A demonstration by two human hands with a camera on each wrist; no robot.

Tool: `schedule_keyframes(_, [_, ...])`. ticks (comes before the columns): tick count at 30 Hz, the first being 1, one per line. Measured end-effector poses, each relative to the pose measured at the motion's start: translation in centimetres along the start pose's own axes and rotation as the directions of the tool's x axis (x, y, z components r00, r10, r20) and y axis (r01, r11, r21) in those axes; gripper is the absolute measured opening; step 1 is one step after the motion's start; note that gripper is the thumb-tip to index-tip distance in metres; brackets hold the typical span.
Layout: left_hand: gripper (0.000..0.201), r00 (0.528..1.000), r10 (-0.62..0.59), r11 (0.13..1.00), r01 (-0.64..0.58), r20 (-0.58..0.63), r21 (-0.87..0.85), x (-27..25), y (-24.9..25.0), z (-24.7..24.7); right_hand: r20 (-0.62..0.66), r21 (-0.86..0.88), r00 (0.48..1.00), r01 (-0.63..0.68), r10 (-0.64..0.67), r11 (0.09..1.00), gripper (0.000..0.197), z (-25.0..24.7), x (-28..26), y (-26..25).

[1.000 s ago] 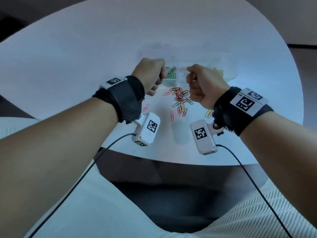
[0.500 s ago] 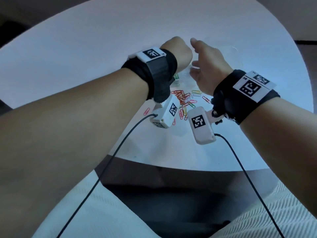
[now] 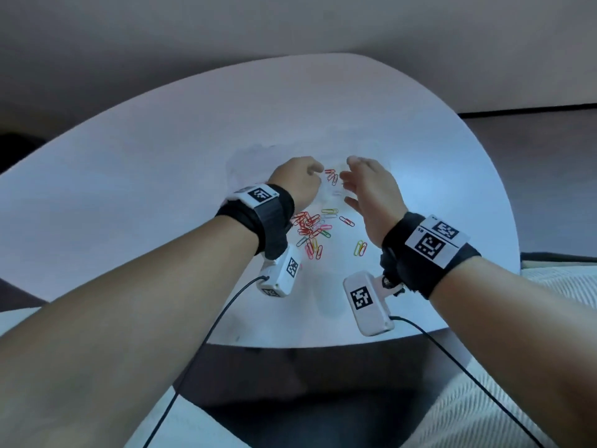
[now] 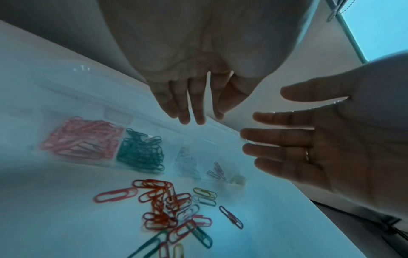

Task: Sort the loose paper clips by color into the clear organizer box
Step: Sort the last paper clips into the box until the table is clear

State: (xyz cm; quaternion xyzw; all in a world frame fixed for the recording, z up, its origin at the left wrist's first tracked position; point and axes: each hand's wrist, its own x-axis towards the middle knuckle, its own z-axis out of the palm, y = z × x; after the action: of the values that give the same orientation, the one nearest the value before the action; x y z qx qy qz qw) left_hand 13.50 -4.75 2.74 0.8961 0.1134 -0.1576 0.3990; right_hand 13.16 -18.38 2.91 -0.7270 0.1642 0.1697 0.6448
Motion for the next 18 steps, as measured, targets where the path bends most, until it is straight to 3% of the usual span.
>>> schedule_keyframes(3, [0.031, 0.991, 0.050, 0.998, -0.055, -0.122, -0.039, -2.1, -0.4, 0.0, 0.024, -0.118, 0.999, 0.048, -0.046, 0.992, 0.020, -0.6, -1.5, 0.8])
schedule_keyframes(7, [0.025, 0.984, 0.073, 0.996, -0.080, -0.162, -0.038, -5.0, -1.4, -0.1, 0.169, -0.381, 0.986, 0.070, -0.004, 0.922, 0.015, -1.4, -3.4, 2.5])
schedule_keyframes(9, [0.023, 0.987, 0.072, 0.997, -0.075, -0.143, -0.013, -6.2, -2.1, 0.0, 0.266, -0.564, 0.962, 0.100, 0.066, 0.820, 0.017, -1.6, -4.3, 3.3])
schedule_keyframes(11, [0.022, 0.992, 0.055, 0.998, -0.051, -0.117, 0.037, -7.1, -3.2, 0.1, 0.326, -0.734, 0.936, 0.163, 0.131, 0.660, 0.021, -1.8, -5.0, 3.9])
schedule_keyframes(14, [0.019, 0.994, -0.006, 0.994, 0.019, -0.110, 0.112, -7.9, -5.7, 0.4, 0.318, -0.874, 0.932, 0.219, 0.172, 0.433, 0.024, -1.9, -5.7, 4.6])
schedule_keyframes(18, [0.025, 0.992, -0.095, 0.969, 0.112, -0.087, 0.220, -7.9, -9.6, 1.3, 0.242, -0.927, 0.962, 0.191, 0.126, 0.322, 0.023, -2.0, -5.9, 5.8])
